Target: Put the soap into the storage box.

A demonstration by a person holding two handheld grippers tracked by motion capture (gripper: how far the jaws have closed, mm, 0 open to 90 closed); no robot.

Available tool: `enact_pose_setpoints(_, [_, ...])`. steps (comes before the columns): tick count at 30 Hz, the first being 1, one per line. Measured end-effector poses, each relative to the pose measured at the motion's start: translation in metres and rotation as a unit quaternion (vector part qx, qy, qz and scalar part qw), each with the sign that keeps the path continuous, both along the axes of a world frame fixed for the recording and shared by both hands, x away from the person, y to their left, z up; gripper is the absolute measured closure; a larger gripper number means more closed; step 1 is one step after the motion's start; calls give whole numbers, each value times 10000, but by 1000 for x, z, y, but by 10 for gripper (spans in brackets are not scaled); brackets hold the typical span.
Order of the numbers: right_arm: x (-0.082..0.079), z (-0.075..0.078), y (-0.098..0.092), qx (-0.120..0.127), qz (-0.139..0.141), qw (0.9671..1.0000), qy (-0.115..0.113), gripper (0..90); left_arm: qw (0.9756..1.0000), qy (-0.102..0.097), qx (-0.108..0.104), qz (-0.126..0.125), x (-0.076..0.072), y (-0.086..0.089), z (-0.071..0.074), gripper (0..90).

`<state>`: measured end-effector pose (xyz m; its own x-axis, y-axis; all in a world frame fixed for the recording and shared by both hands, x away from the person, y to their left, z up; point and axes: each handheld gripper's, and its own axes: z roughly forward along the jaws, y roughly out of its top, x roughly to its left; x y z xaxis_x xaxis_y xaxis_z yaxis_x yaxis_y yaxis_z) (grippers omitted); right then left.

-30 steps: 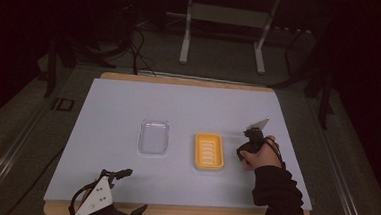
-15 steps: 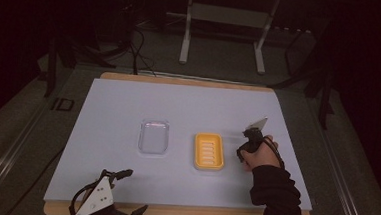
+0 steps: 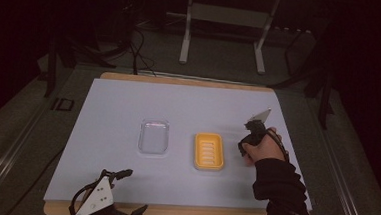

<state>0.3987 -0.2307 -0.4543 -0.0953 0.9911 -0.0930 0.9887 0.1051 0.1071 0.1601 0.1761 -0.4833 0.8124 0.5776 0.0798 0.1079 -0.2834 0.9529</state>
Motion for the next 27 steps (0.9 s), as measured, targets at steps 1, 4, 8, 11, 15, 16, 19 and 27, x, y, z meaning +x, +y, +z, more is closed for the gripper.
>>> enact_pose_setpoints(1, [0,2,2,-9,28,10000,-24,368,10000,1,-2,2,0,0,0,3])
enact_pose_setpoints(4, [0,10,6,43,25,10000,-31,368,10000,2,-4,1,0,0,0,3])
enact_pose_setpoints(8, [0,21,14,80,50,9999,-106,368,10000,7,-22,2,0,1,0,3])
enact_pose_setpoints(11, [0,28,22,111,64,9998,-133,368,10000,0,-32,7,0,1,1,3])
enact_pose_setpoints(15, [0,38,33,124,172,9996,-160,368,10000,-2,-34,10,0,1,1,3])
enact_pose_setpoints(16, [0,41,36,165,173,9995,-198,368,10000,-3,-33,10,0,1,1,3])
enact_pose_setpoints(19, [-1,46,42,188,206,9993,-246,369,10000,-2,-37,-3,0,1,1,3])
enact_pose_setpoints(27, [-3,55,67,265,411,9982,-337,369,10000,-16,-48,3,-1,1,1,2])
